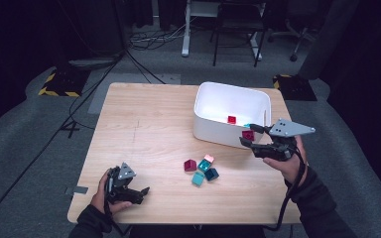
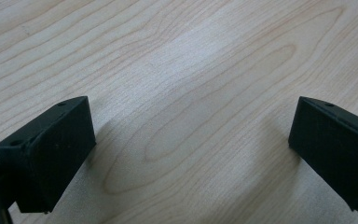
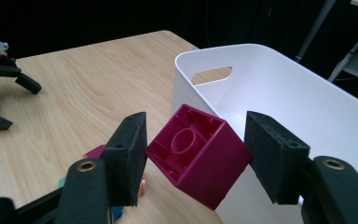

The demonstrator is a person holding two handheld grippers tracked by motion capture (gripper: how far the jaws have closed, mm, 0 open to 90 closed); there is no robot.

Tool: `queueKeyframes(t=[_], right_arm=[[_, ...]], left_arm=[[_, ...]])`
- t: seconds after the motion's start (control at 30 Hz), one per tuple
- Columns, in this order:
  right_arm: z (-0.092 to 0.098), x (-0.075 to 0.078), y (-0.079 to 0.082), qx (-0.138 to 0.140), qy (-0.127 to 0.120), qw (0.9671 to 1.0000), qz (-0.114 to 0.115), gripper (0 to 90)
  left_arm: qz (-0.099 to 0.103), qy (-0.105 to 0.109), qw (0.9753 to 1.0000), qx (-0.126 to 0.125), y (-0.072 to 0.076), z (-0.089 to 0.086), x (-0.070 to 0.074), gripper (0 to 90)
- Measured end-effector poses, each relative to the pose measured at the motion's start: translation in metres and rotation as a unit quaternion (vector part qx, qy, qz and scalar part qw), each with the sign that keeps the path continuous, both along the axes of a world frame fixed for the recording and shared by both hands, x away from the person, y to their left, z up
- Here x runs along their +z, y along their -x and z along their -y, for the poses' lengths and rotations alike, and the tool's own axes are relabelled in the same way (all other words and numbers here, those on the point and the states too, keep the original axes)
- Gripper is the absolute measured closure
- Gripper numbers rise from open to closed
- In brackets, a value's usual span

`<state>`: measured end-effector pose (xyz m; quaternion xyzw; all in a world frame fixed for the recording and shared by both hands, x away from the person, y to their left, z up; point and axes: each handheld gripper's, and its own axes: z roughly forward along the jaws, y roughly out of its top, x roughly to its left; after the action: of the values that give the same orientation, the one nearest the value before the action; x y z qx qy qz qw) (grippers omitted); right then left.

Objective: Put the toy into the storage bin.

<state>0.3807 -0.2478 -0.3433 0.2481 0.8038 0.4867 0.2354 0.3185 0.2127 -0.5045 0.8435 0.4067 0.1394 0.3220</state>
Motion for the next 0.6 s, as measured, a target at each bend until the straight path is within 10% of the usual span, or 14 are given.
queueKeyframes(t=[0.6], right_arm=[[-0.002,0.020,-0.019,-0.025,-0.006,0.9996,0.013,41.1]], left_arm=[[-0.001,0.001,1.0000,0.001,0.000,0.000,0.000,0.6]])
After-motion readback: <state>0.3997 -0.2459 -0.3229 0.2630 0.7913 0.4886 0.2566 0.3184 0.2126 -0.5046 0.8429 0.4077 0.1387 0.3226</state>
